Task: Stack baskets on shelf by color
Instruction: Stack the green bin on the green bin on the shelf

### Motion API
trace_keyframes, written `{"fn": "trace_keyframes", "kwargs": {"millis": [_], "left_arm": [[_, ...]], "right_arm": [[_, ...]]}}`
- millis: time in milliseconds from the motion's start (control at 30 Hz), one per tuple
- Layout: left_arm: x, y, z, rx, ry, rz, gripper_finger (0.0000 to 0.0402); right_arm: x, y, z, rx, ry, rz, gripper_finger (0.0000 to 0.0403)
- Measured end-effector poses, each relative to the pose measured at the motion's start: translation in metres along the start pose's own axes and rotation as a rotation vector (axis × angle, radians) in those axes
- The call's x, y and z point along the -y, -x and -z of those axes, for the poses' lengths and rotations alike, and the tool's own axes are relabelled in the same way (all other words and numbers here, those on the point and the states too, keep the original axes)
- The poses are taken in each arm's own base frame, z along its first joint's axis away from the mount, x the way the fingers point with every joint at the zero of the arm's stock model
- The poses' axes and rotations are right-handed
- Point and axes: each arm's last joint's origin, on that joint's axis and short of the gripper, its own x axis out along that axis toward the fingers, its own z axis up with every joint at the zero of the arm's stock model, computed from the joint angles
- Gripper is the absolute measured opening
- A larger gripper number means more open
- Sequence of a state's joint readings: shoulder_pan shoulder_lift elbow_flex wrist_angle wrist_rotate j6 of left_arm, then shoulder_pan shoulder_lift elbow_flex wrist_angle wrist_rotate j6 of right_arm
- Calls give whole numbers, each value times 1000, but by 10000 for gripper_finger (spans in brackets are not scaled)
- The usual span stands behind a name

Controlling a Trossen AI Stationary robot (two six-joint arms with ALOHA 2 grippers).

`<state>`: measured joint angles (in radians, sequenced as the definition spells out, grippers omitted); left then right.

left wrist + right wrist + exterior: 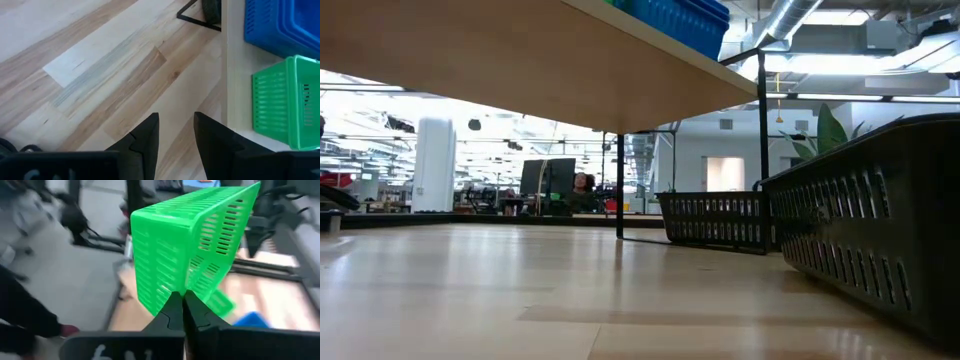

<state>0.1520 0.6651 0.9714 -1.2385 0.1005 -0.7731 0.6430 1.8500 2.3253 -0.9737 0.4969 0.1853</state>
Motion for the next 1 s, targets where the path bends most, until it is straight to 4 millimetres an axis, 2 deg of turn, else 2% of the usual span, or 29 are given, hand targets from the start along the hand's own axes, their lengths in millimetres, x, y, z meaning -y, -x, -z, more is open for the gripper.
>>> {"fn": "trace_keyframes", "kwargs": {"millis": [167, 333, 533, 767, 1000], "left_arm": [[0, 0, 0, 7, 2, -1, 110], [2, 0, -3, 36, 0, 8, 110], [1, 0, -3, 43, 13, -5, 110], [1, 0, -3, 44, 48, -5, 110], [0, 0, -4, 80, 50, -41, 110]], "right_arm": [[25, -19, 0, -49, 155, 6, 0], [33, -34, 6, -106, 346, 4, 0], [25, -62, 21, -200, 472, 5, 0], [14, -98, 45, -334, 624, 93, 0], [10, -116, 59, -408, 687, 147, 0]]}}
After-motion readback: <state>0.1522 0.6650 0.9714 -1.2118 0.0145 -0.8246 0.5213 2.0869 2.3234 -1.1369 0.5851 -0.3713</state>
